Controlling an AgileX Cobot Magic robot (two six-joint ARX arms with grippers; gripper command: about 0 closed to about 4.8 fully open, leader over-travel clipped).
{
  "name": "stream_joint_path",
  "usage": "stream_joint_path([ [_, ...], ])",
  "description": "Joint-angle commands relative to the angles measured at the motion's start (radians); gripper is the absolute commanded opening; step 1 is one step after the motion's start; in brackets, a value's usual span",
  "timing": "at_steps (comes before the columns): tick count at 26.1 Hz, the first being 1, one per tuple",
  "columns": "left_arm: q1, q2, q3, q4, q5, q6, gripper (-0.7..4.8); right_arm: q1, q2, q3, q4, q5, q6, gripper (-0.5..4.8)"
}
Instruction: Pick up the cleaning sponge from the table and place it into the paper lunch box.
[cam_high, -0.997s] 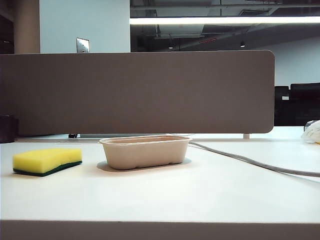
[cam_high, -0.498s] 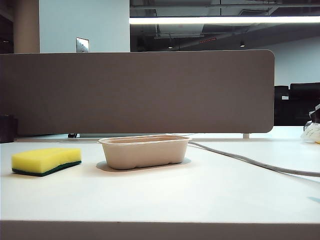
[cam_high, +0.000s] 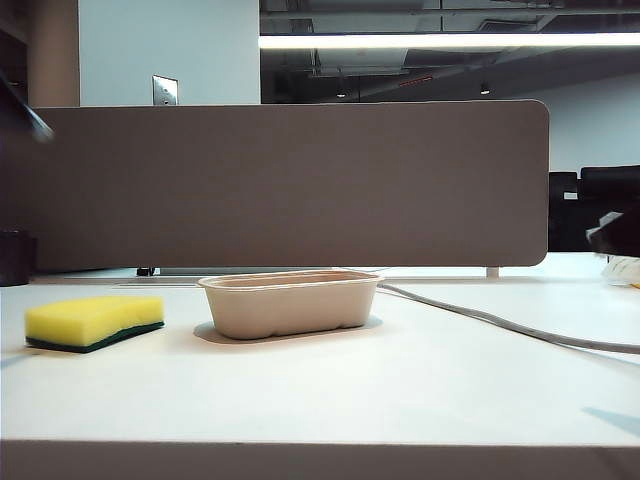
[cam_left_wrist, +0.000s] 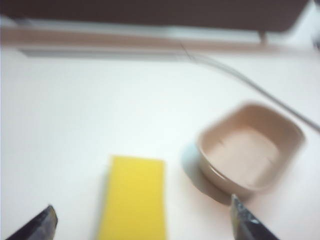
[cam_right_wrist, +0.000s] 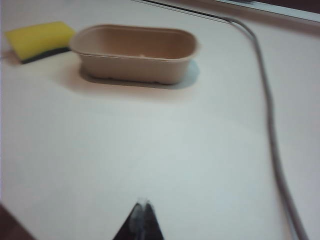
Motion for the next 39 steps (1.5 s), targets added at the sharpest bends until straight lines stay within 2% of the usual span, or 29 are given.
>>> stream_joint_path([
  [1, -0.010, 0.235, 0.108, 0.024, 0.134, 0.028, 4.79, 0.027, 0.011, 0.001, 0.019, -0.002, 0.000, -0.05],
  [4, -0.040, 0.423, 0.197, 0.032, 0.140, 0.060, 4.79, 0.030, 0.012, 0.001, 0.019, -0.002, 0.000, -0.05],
  [7, -0.071, 0.579, 0.283, 0.021, 0.097, 0.103, 4.79, 0.029, 0.011, 0.001, 0.021, -0.002, 0.000, -0.05],
  [11, -0.099, 0.716, 0.369, -0.046, 0.082, 0.133, 4.79, 0.029, 0.011, 0.001, 0.020, -0.001, 0.000, -0.05],
  [14, -0.107, 0.753, 0.383, -0.114, 0.034, 0.176, 4.79, 0.029, 0.012, 0.001, 0.019, -0.001, 0.000, -0.05],
  [17, -0.113, 0.754, 0.380, -0.179, -0.140, 0.299, 4.79, 0.029, 0.020, 0.001, 0.021, -0.002, 0.000, -0.05],
  [23, -0.119, 0.788, 0.380, -0.163, -0.160, 0.308, 4.79, 0.029, 0.023, 0.001, 0.017, 0.001, 0.000, -0.05],
  [24, -0.122, 0.792, 0.380, -0.166, -0.162, 0.304, 3.27, 0.029, 0.023, 0.001, 0.016, 0.001, 0.000, -0.05],
  [25, -0.124, 0.793, 0.380, -0.172, -0.164, 0.298, 0.28, 0.029, 0.023, 0.001, 0.016, 0.000, 0.000, -0.05],
  [27, -0.124, 0.791, 0.381, -0.171, -0.154, 0.268, -0.03, 0.029, 0.023, 0.001, 0.016, 0.001, 0.000, -0.05],
  [31, -0.134, 0.711, 0.401, -0.165, -0.111, 0.178, -0.05, 0.028, 0.023, 0.001, 0.016, 0.001, 0.000, -0.05],
  [32, -0.152, 0.679, 0.413, -0.159, -0.094, 0.177, -0.05, 0.028, 0.023, 0.001, 0.017, 0.001, 0.000, -0.05],
  [33, -0.175, 0.649, 0.438, -0.158, -0.015, 0.203, -0.05, 0.028, 0.023, 0.001, 0.016, 0.001, 0.000, -0.05],
  [34, -0.201, 0.645, 0.480, -0.163, 0.145, 0.240, -0.05, 0.028, 0.023, 0.001, 0.017, 0.001, 0.000, -0.05],
  [35, -0.224, 0.654, 0.521, -0.164, 0.274, 0.244, -0.05, 0.028, 0.023, 0.001, 0.016, 0.001, 0.000, -0.05],
  [36, -0.257, 0.674, 0.570, -0.161, 0.340, 0.244, -0.05, 0.028, 0.023, 0.001, 0.018, 0.001, 0.000, -0.05],
  [39, -0.356, 0.778, 0.713, -0.184, 0.250, 0.249, -0.05, 0.028, 0.023, 0.001, 0.017, 0.001, 0.000, -0.05],
])
